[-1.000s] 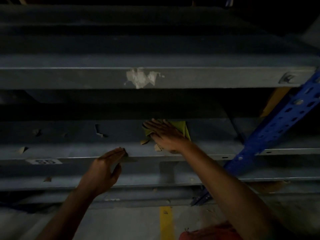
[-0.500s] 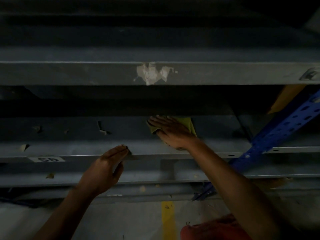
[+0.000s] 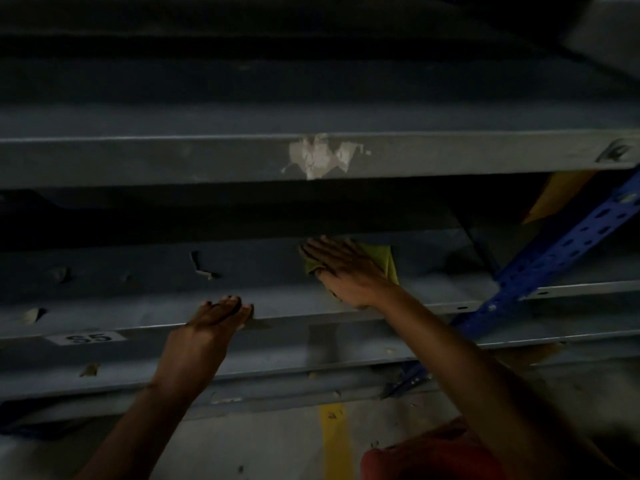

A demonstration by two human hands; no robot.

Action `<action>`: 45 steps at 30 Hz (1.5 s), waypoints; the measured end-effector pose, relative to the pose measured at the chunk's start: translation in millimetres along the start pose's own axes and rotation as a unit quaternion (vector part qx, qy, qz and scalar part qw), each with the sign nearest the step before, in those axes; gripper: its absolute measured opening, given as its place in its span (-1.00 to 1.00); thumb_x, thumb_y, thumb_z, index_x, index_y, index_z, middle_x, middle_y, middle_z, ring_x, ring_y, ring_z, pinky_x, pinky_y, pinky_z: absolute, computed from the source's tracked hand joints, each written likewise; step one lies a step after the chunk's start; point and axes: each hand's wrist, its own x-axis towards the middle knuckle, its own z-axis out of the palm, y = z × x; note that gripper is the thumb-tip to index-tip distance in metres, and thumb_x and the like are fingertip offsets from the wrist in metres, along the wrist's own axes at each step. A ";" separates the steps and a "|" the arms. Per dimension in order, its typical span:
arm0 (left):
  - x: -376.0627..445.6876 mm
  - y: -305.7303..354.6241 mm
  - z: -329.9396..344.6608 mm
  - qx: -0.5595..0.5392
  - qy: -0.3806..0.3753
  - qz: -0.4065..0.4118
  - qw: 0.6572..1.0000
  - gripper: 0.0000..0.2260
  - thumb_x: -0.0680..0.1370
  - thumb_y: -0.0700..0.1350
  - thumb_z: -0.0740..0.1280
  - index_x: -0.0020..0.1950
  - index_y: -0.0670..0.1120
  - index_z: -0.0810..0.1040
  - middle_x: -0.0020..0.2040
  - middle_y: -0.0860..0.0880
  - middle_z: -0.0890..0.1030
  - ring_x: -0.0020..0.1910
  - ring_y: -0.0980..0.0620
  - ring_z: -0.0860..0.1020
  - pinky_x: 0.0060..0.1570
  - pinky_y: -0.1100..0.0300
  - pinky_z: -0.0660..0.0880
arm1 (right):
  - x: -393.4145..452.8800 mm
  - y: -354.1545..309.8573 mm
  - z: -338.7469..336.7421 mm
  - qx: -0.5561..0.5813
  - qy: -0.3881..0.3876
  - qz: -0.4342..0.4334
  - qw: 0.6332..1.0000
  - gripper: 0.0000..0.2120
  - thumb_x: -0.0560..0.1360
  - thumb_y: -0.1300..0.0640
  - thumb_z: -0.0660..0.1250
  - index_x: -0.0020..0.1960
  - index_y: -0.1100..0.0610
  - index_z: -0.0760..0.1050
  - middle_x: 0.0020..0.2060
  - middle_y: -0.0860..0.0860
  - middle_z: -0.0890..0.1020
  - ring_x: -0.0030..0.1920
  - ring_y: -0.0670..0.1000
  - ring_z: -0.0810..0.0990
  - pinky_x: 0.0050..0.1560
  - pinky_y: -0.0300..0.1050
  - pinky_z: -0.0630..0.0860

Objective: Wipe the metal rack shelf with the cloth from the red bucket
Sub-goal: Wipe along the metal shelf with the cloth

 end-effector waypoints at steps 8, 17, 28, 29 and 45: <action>4.6 2.4 -11.4 0.011 0.008 0.031 0.999 -0.65 0.40 -0.31 0.47 0.16 -0.06 0.64 0.17 -0.12 0.62 0.11 -0.13 0.61 -0.05 -0.03 0.61 | 1.7 -56.8 15.2 -0.034 -0.030 -0.108 0.993 -0.47 0.63 -0.08 -0.02 0.56 -0.11 -0.07 0.57 -0.14 -0.02 0.55 -0.08 -0.10 0.53 0.06 -0.16; 2.2 -16.3 -32.1 0.062 -0.005 0.053 0.997 -0.72 0.48 -0.01 0.24 0.10 -0.05 0.63 0.05 -0.06 0.63 -0.02 -0.10 0.58 -0.13 0.07 0.52 | 26.3 -62.4 13.8 -0.046 -0.010 -0.020 0.999 -0.47 0.63 -0.08 -0.03 0.57 -0.13 -0.08 0.56 -0.17 -0.03 0.55 -0.10 -0.11 0.52 0.13 -0.12; -25.9 -35.7 -16.5 0.024 -0.039 0.055 0.997 -0.45 0.49 -0.22 0.38 0.46 -0.07 0.32 0.42 -0.15 0.38 0.39 -0.12 0.36 0.39 0.00 0.28 | 41.2 -88.7 21.1 -0.032 0.018 0.019 0.999 -0.46 0.62 -0.05 0.02 0.57 -0.11 -0.03 0.56 -0.16 0.00 0.55 -0.10 -0.06 0.52 0.08 -0.10; -27.2 -34.8 -15.6 0.028 -0.043 0.053 0.997 -0.46 0.52 -0.19 0.33 0.48 -0.07 0.27 0.45 -0.15 0.33 0.42 -0.10 0.30 0.45 0.03 0.17 | 45.1 -92.7 21.8 -0.038 0.013 0.024 0.999 -0.46 0.62 -0.05 0.01 0.57 -0.11 -0.05 0.56 -0.16 -0.01 0.55 -0.10 -0.08 0.52 0.10 -0.11; -27.3 -39.5 -10.1 -0.001 -0.063 0.067 0.996 -0.33 0.47 -0.27 0.39 0.52 -0.07 0.18 0.48 -0.13 0.27 0.47 -0.06 0.21 0.48 0.04 0.05 | 40.9 -118.6 29.9 -0.036 0.025 -0.011 0.999 -0.46 0.62 -0.08 0.06 0.56 -0.09 0.01 0.55 -0.14 0.07 0.54 -0.12 -0.02 0.53 -0.10 -0.10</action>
